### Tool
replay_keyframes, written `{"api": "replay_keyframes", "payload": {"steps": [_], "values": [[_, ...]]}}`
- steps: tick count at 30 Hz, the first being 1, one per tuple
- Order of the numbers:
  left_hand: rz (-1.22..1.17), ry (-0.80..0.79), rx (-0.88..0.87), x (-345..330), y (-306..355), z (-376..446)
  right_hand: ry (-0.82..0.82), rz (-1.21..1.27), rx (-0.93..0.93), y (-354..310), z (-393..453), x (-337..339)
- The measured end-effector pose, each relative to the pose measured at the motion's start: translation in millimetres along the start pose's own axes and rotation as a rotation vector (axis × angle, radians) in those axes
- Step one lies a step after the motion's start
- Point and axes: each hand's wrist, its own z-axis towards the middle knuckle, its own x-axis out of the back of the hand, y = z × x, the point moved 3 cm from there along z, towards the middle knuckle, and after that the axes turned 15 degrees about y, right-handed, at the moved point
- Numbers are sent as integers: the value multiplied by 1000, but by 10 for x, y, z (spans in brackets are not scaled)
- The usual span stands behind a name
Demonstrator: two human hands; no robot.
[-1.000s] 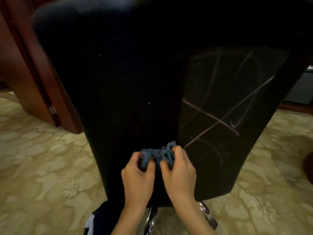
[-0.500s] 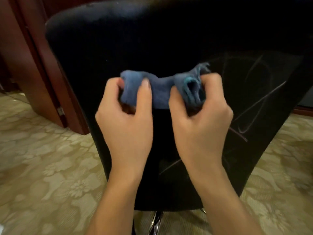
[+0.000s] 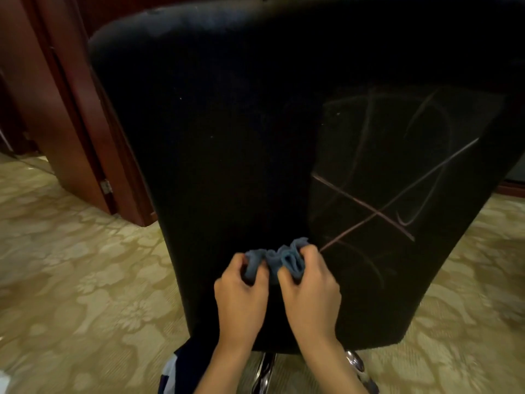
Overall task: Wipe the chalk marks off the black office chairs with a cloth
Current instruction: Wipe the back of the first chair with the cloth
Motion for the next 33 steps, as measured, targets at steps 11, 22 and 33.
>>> {"api": "replay_keyframes", "payload": {"steps": [11,22,33], "values": [[56,-75,198,107,-505,-350,-168,21,-202,388,-393,-65],[-133,64,48,25,-168,-90,106,193,-34,75,-130,-61],[63,33,287,-68,-1183,-515,-65,-5,-331,744,-711,-560]]}}
